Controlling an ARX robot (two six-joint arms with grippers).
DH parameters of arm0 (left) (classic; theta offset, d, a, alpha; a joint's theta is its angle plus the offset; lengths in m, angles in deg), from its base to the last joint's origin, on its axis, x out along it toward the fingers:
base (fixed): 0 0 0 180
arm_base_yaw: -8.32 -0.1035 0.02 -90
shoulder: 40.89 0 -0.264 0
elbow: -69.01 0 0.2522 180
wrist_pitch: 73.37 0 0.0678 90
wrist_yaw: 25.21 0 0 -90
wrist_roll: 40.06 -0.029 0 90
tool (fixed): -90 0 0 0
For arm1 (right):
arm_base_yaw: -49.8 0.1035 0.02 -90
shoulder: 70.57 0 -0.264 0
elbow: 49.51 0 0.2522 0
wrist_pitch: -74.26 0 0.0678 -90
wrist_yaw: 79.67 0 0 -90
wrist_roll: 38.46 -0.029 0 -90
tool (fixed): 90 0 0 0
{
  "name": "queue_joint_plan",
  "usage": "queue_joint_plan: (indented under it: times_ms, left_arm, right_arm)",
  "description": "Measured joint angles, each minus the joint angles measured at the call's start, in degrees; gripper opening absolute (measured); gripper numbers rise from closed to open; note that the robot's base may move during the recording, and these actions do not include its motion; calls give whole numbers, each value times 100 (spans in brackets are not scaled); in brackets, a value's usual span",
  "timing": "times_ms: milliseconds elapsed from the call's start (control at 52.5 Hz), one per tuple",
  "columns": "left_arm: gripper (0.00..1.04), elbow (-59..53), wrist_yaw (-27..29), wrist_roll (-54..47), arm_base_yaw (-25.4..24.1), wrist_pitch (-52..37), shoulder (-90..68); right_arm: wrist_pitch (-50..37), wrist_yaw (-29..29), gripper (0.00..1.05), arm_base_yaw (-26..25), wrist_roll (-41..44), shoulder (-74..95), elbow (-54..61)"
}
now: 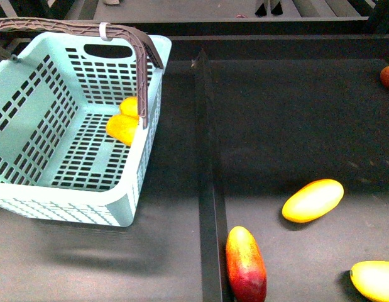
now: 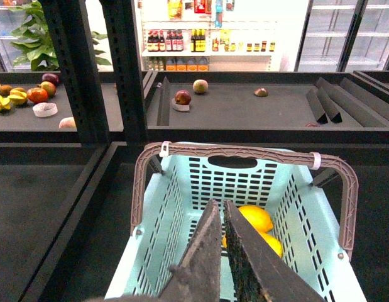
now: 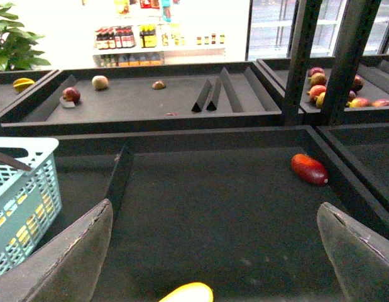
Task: Pick lemon and mango into basket
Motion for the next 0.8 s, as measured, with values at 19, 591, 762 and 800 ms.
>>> queue_joint_plan:
  times_ms: [19,591,762,800]
  left_arm:
    - [4,0,0,0,0,101,111]
    - [4,-2,0,0,0,1875,1965]
    - [4,-2,2,0,0,2229,2315]
    - [4,0,2,-2,0,2505,2533]
  right_arm:
    - [0,0,96,0,0,0,0]
    - [0,0,96,0,0,0,0]
    - [0,0,96,0,0,0,0]
    - [0,0,96,0,0,0,0]
